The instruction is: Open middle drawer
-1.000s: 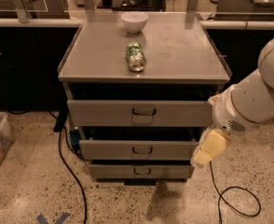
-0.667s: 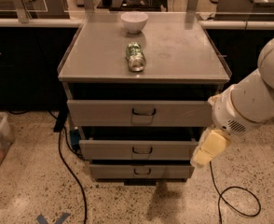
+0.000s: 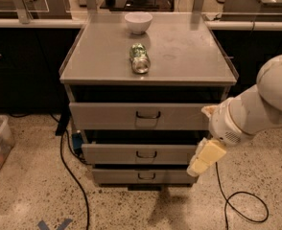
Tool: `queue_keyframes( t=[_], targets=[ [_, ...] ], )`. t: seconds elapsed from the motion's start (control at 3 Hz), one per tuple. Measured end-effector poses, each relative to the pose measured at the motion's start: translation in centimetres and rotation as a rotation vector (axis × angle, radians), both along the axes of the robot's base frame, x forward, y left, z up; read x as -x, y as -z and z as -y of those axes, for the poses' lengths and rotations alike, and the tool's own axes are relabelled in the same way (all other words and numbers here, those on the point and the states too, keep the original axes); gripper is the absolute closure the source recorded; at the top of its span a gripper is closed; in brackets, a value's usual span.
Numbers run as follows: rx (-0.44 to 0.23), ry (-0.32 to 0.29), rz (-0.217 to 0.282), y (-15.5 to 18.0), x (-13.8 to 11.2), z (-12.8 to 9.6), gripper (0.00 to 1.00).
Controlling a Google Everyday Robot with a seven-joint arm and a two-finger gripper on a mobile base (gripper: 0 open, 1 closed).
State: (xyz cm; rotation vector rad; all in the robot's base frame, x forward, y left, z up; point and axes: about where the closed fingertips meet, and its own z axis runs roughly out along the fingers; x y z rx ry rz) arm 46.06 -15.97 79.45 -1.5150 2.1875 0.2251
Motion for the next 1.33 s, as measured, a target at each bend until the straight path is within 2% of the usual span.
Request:
queue_keyframes(
  t=[0.33, 0.67, 1.0, 1.33],
  targets=[
    [0.03, 0.062, 0.07, 2.7, -0.7, 0.9, 0.0],
    [0.003, 0.218, 0.104, 6.1, -3.0, 3.7, 0.0],
    [-0.071, 0.31, 0.063, 9.8, -4.2, 6.3, 0.0],
    [-0.232, 0.319, -0.014, 12.8, -5.1, 6.5, 0.0]
  ],
)
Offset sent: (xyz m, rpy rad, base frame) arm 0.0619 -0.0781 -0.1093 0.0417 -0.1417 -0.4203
